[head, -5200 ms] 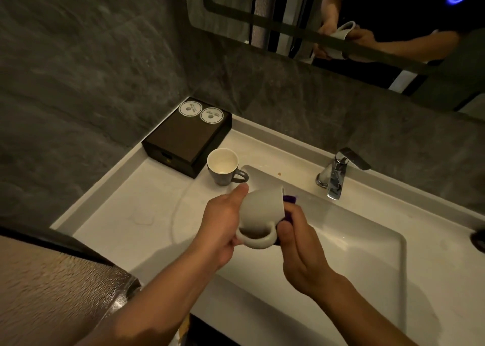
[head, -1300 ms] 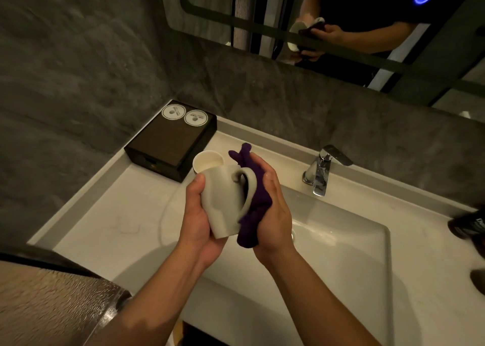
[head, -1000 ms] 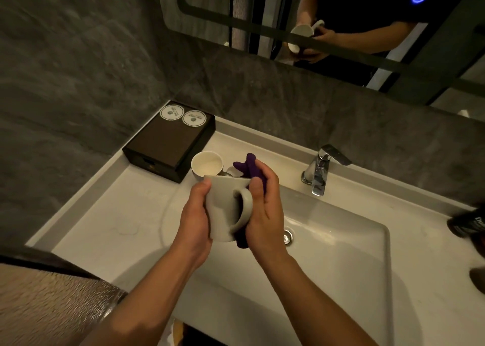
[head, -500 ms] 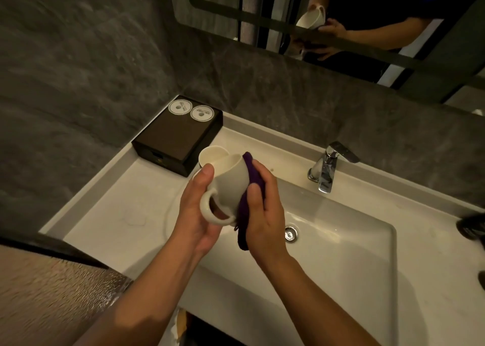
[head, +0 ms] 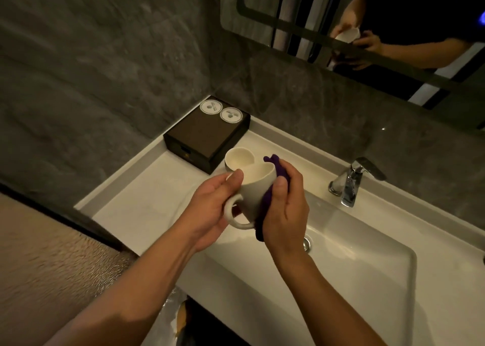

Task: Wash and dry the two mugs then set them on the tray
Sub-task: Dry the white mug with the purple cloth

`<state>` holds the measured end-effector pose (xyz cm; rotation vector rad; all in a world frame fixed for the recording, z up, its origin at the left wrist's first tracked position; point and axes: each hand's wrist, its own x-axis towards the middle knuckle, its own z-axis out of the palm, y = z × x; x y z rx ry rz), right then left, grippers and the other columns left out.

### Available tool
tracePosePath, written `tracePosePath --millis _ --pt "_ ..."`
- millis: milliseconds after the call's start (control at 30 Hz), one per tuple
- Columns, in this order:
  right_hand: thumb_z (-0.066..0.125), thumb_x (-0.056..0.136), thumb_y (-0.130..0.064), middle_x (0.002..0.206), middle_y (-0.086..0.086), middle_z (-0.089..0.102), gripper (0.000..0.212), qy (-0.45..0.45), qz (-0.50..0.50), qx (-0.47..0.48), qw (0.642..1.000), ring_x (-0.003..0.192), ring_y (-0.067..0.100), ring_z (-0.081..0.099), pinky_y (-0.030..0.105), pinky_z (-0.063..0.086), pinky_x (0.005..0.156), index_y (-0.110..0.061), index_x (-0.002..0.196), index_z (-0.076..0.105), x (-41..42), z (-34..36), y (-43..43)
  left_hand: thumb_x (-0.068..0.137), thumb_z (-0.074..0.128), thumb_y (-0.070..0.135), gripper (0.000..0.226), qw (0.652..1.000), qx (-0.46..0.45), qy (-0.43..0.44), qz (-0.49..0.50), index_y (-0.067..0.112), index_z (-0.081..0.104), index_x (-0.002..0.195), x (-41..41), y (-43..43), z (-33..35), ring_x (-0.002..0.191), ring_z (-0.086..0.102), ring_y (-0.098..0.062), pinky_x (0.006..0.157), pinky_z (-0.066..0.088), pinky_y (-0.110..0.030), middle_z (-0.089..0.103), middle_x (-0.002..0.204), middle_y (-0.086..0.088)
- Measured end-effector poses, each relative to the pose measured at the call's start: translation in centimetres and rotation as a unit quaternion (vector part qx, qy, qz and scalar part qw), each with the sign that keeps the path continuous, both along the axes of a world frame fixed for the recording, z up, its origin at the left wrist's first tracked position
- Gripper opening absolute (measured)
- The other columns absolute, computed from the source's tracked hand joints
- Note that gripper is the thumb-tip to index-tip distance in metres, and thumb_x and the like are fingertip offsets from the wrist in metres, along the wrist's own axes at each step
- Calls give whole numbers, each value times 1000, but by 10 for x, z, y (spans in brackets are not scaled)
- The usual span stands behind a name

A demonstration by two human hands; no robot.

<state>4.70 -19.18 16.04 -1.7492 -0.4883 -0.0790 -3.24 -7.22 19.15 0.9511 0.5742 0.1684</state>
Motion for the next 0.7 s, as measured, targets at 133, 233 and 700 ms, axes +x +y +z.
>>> tracePosePath --millis 133,233,700 --pt "27 106 -57 134 1 60 53 -88 23 -53 994 111 0 56 7 47 90 -24 145 45 -13 -8 7 66 91 43 74 997 9 23 -72 19 67 132 -8 15 7 121 67 -30 85 63 -40 75 126 -10" --pt "29 108 -53 135 -3 58 48 -122 44 -59 990 115 -5 54 10 48 93 -26 145 44 -19 -8 16 60 97 35 77 998 47 21 -45 18 66 129 -12 15 5 115 71 -29 76 62 -33 75 121 -11" --pt "36 106 -40 143 -3 54 42 -100 182 -97 973 125 6 52 13 44 100 -27 145 48 -25 9 45 58 88 52 66 984 129 26 123 16 78 112 -32 39 -8 100 78 -30 77 62 -33 81 102 -8"
